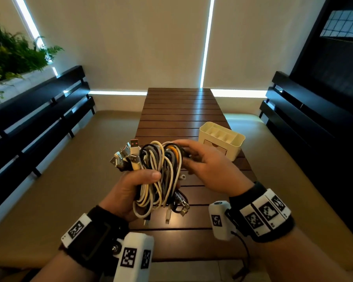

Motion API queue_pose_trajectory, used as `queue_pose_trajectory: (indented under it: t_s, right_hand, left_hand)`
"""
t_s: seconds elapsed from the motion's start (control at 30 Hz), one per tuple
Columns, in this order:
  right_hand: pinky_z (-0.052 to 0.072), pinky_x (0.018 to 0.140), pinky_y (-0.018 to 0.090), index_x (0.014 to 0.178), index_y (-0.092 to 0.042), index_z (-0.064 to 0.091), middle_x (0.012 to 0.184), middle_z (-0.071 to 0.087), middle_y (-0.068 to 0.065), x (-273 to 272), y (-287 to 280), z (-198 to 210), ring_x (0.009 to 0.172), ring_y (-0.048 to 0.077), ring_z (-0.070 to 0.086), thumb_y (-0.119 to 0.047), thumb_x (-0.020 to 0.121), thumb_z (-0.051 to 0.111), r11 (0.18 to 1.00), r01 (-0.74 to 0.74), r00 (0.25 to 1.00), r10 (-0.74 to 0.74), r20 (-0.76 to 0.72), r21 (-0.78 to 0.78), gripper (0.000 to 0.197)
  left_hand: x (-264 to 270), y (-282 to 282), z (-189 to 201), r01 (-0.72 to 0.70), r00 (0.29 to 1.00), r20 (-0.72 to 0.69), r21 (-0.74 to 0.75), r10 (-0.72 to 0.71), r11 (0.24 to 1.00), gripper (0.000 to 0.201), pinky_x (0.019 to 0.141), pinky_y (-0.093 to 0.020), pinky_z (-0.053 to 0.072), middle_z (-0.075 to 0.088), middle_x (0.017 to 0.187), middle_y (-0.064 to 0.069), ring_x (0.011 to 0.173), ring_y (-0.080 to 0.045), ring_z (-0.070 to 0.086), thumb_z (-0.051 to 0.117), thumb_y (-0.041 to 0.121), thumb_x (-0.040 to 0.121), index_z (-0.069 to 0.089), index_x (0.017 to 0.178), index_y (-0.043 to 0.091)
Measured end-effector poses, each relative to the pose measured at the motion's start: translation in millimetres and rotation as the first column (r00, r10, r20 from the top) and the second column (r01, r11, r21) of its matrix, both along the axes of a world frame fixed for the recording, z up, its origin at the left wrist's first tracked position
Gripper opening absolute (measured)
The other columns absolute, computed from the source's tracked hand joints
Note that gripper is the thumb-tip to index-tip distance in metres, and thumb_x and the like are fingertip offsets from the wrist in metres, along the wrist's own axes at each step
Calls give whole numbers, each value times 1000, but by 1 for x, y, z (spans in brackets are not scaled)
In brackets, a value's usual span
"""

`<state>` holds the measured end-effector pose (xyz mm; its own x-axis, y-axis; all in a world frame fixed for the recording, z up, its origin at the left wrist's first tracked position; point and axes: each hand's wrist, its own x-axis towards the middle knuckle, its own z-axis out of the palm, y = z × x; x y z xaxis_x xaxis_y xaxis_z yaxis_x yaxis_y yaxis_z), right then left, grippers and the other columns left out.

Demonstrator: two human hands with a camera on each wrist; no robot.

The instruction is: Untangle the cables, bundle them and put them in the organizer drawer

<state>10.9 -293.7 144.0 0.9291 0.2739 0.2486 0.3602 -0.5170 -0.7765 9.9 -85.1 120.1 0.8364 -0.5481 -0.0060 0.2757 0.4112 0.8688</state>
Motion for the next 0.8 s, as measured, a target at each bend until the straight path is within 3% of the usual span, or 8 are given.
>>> queue_pose_trajectory:
  t_s: [0.13,0.27,0.33,0.43,0.53,0.6,0.67,0.8]
  right_hand:
    - [61,65,28,136,-18,58,100,73,0,-8,11,0,87,12,72,-15,104,49,965,135,982,-100,-158,226,34]
    - [62,78,32,133,-14,61,99,76,0,-10,19,-2,96,12,71,-14,106,45,865,264,937,-126,-325,426,32]
    - [60,87,39,126,-19,66,102,76,-5,-9,19,-4,103,13,69,-12,105,46,842,297,924,-133,-359,451,31]
    - [61,84,37,108,-26,74,114,65,2,-8,15,-4,97,18,65,-9,100,54,862,327,922,-199,-333,388,27]
    - [53,76,27,103,-30,77,107,70,-1,-8,11,-3,80,4,61,-13,96,62,888,315,932,-224,-285,334,24]
    - [49,87,23,104,-30,77,101,76,-10,-8,10,-2,89,-3,66,-13,95,64,899,288,943,-207,-260,329,23]
    - [51,92,23,106,-26,77,99,77,-11,-9,12,-1,96,1,68,-13,93,66,904,268,951,-193,-240,335,22]
    - [58,79,25,104,-16,76,92,78,-1,-10,19,-2,88,13,73,-17,88,72,887,256,954,-168,-247,385,17]
  left_hand:
    - [6,-2,-3,-28,999,-22,-37,27,999,86,77,-47,60,69,103,-26,89,-34,71,94,31,49,64,121,-7]
    - [9,-7,-5,-51,999,-13,-53,51,997,66,78,-44,60,72,105,-22,90,-31,73,91,29,53,74,111,4]
    - [11,-6,-7,-60,998,-11,-41,60,997,69,75,-43,61,73,102,-22,85,-30,73,93,31,48,74,109,4]
    - [12,-4,-7,-68,998,0,-26,68,997,74,73,-44,61,71,102,-25,84,-33,72,94,32,46,73,109,1]
    - [14,-2,-7,-79,997,16,-7,79,997,73,76,-44,61,70,101,-25,85,-33,72,94,35,47,73,108,1]
    - [14,-2,-6,-77,997,21,-10,78,997,74,76,-45,60,70,100,-25,85,-33,71,94,35,48,71,110,0]
    - [13,-4,-6,-72,997,8,-23,73,997,77,73,-44,61,70,98,-25,84,-34,71,93,33,49,69,113,-3]
    - [10,-7,-6,-63,998,14,-14,63,998,87,77,-47,57,64,110,-30,93,-36,67,88,32,59,56,129,-8]
